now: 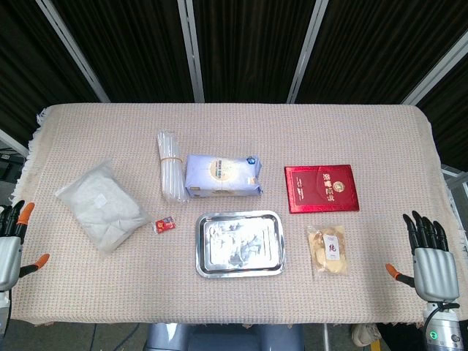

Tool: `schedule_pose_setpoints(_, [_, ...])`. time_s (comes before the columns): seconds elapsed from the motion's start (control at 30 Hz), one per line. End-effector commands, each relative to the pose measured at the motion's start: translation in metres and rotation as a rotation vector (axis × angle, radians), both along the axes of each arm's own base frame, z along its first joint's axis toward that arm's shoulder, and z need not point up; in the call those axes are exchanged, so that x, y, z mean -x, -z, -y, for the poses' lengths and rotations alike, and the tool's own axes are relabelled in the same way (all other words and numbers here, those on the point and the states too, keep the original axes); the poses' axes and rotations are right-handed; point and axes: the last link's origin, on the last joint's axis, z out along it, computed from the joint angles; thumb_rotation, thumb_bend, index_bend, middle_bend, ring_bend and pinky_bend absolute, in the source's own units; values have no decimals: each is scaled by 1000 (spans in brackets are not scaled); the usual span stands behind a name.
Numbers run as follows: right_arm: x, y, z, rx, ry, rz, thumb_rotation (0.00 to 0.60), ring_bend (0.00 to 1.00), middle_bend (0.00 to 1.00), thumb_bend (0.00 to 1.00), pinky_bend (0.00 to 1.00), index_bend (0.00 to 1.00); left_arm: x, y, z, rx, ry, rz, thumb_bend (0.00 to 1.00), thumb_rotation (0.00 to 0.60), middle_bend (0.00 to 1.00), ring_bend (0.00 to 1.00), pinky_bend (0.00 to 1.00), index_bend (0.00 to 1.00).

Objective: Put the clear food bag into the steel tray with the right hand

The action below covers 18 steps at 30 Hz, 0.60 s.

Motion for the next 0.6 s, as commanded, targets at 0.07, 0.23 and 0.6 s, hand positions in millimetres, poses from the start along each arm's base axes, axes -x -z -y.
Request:
schedule_pose_setpoints(0.07, [0, 0, -1, 3, -3, 1, 600, 0, 0, 0, 0, 0, 1, 0, 1, 0, -1, 3, 10, 600, 0, 0, 0, 23])
schedule_pose_setpoints(0.23, [0, 0, -1, 1, -10, 0, 600, 0, 0, 0, 0, 0, 2, 0, 4, 0, -8, 6, 10, 600, 0, 0, 0, 23])
schedule_pose_setpoints(0.6, [1, 1, 1, -3, -23, 10, 600, 0, 0, 0, 0, 0, 0, -1, 6, -3, -5, 4, 10, 600, 0, 0, 0, 24])
